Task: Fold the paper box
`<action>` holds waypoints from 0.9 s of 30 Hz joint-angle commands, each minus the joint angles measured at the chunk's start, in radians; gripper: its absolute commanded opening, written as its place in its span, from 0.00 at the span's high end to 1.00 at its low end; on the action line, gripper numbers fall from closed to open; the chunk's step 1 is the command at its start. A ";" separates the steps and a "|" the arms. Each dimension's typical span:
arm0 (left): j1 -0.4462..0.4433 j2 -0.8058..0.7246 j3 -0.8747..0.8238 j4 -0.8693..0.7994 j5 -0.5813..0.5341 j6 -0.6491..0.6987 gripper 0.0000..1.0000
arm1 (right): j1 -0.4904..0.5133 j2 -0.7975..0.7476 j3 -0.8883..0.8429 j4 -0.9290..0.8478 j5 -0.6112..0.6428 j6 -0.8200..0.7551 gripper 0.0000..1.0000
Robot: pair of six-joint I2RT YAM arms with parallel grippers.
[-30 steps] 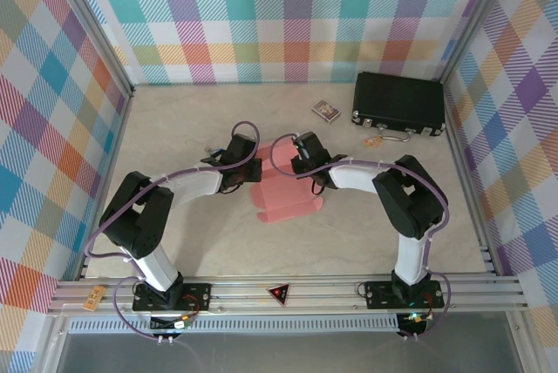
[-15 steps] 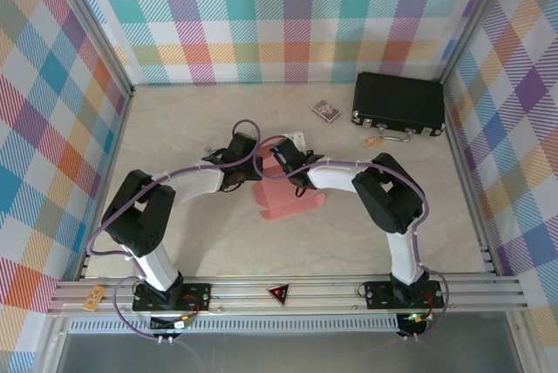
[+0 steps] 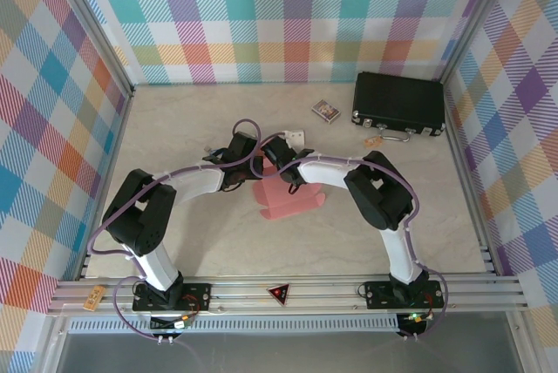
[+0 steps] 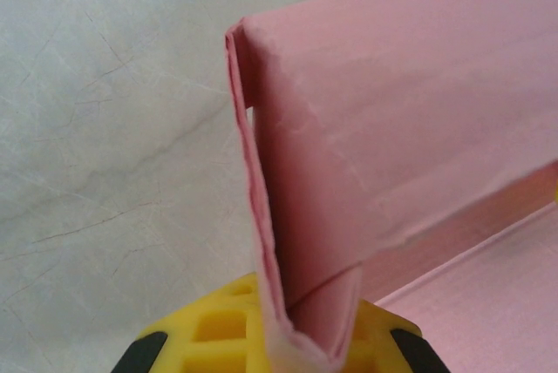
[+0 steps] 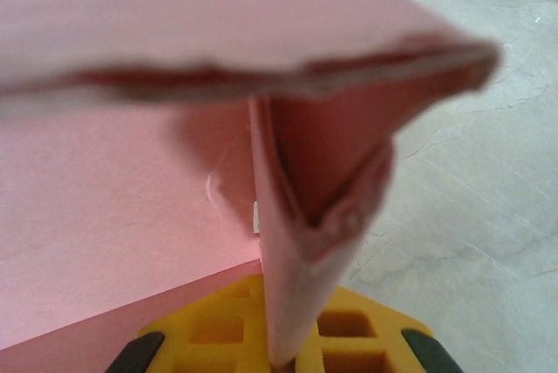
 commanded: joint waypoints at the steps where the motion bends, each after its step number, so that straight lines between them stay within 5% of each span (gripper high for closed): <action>1: -0.021 0.017 0.008 -0.064 0.005 0.003 0.97 | -0.022 0.046 0.025 -0.094 0.080 0.075 0.92; 8: -0.023 0.020 0.009 -0.063 0.003 0.003 0.97 | -0.034 0.063 0.059 -0.127 0.072 0.082 0.92; 27: -0.025 0.035 0.020 -0.065 0.003 -0.002 0.97 | -0.033 -0.047 -0.046 0.012 -0.056 -0.088 0.70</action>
